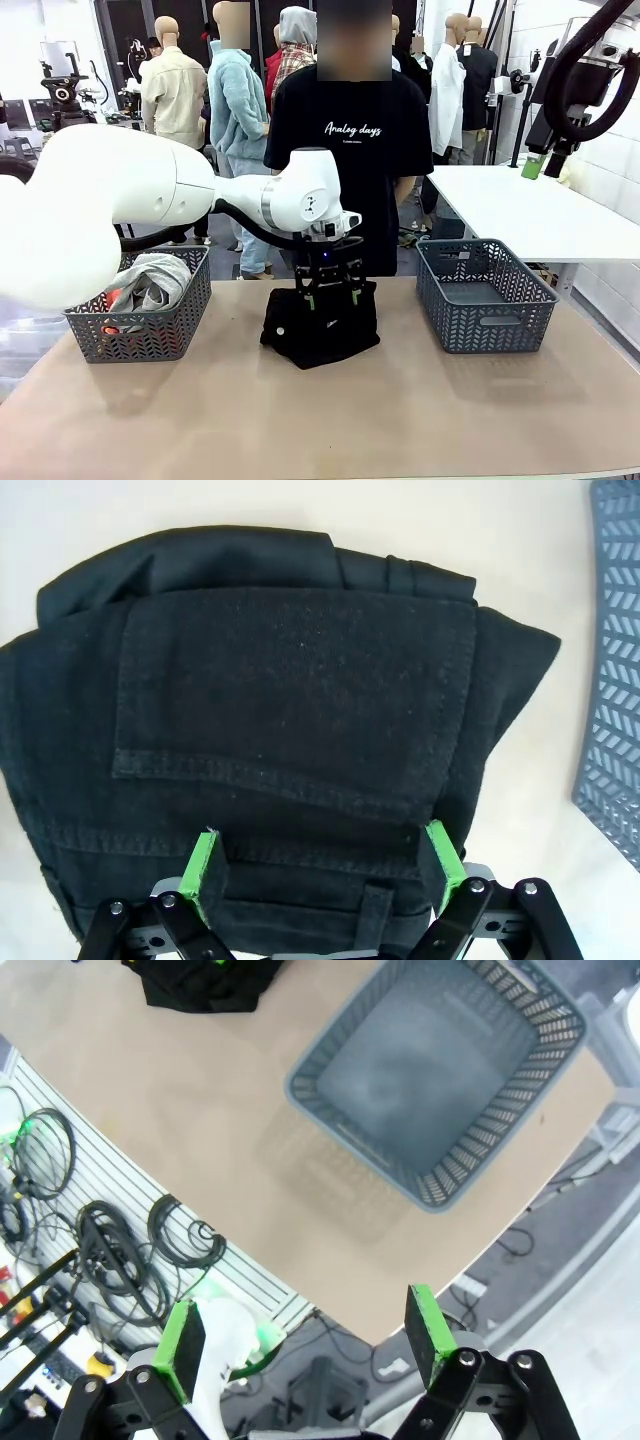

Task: Sort the tops and bottoms.
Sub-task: Lift clothes from the center of the table with your left hand.

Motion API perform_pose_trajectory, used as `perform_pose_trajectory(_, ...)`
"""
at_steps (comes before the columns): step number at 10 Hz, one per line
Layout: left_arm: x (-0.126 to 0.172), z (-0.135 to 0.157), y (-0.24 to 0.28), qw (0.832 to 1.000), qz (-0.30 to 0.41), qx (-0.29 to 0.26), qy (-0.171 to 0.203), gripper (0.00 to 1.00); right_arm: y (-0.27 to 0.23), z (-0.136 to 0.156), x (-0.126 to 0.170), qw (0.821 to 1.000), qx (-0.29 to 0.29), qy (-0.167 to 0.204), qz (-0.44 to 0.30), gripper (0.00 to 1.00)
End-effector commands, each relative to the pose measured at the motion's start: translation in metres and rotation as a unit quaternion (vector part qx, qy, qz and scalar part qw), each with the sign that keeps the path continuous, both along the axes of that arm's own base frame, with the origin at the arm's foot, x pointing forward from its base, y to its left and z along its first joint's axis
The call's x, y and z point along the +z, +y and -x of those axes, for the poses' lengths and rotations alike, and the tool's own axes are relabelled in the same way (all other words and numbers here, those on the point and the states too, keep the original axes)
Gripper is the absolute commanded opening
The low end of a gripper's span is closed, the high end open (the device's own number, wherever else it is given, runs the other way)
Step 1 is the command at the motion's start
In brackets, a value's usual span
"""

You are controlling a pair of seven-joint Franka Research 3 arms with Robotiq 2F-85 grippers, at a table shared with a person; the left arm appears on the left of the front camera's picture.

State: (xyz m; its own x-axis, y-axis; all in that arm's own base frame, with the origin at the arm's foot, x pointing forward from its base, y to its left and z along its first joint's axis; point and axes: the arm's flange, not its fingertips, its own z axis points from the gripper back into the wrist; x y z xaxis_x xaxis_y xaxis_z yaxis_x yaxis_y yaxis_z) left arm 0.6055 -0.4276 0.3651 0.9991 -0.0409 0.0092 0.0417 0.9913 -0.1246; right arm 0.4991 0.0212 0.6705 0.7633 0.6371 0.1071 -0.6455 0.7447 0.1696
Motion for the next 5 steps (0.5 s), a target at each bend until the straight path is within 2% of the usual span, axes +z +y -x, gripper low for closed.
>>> perform_pose_trajectory(1,-0.0096,0.0078,0.0055,1.0,0.014,-0.004,0.006,1.0,-0.0001,0.0026,-0.0002,1.0,-0.001,0.004,0.003,1.0)
perform_pose_trajectory(3,-0.0138,0.0076,0.0111,1.0,0.009,-0.003,-0.007,1.0,-0.0001,0.0026,-0.0002,1.0,-0.001,0.004,0.003,1.0)
perform_pose_trajectory(5,-0.0134,0.0069,0.0127,1.0,0.008,-0.006,-0.009,0.6,-0.0001,0.0026,-0.0002,1.0,-0.001,0.004,0.003,1.0)
